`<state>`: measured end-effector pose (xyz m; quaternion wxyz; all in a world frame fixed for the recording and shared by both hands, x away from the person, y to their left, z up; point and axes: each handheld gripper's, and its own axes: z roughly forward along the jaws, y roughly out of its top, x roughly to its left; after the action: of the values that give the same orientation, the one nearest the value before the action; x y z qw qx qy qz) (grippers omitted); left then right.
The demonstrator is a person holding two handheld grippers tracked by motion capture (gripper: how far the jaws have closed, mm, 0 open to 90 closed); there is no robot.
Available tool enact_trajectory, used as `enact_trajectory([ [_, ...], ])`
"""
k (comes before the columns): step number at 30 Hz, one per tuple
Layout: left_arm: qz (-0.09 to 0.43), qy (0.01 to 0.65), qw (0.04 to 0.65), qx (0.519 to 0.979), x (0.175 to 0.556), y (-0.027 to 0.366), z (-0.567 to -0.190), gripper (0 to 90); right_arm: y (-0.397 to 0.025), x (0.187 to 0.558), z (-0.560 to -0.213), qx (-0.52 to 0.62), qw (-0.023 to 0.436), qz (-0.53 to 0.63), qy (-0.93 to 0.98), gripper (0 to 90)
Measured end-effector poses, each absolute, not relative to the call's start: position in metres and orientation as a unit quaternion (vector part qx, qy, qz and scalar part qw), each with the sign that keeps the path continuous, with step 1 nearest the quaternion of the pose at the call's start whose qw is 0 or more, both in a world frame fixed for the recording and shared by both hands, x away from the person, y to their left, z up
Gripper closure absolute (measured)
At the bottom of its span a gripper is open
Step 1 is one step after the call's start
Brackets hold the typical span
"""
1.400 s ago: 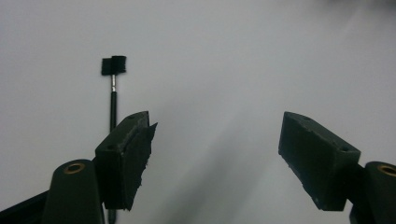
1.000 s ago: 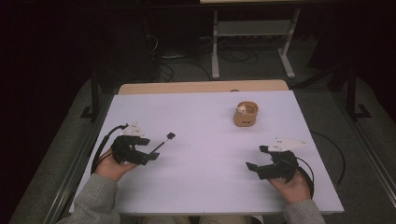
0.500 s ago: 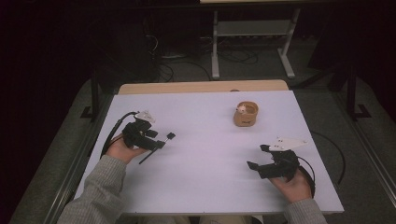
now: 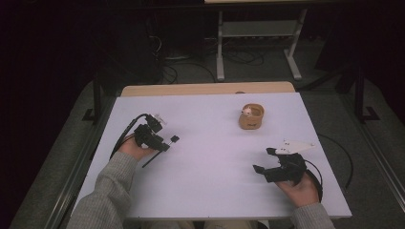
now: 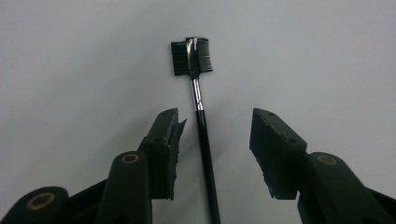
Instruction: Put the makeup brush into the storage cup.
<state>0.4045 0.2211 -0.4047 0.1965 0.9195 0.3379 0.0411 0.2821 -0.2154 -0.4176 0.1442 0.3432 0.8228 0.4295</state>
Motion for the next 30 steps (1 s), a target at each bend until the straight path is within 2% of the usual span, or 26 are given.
enact_trajectory([
  [10, 0.045, 0.342, 0.165, 0.924, 0.408, 0.213, -0.418, 66.9, -0.214, 0.283, -0.419, 0.339, 0.142, 0.425, 0.828, 18.1],
  [18, 0.059, 0.339, 0.154, 0.926, 0.407, 0.210, -0.419, 71.8, -0.214, 0.282, -0.419, 0.339, 0.140, 0.424, 0.828, 18.1],
  [25, 0.056, 0.329, 0.144, 0.931, 0.407, 0.207, -0.418, 83.1, -0.213, 0.282, -0.419, 0.339, 0.141, 0.424, 0.828, 18.6],
  [30, 0.054, 0.335, 0.145, 0.930, 0.408, 0.208, -0.418, 85.4, -0.213, 0.283, -0.420, 0.337, 0.141, 0.422, 0.829, 18.6],
])
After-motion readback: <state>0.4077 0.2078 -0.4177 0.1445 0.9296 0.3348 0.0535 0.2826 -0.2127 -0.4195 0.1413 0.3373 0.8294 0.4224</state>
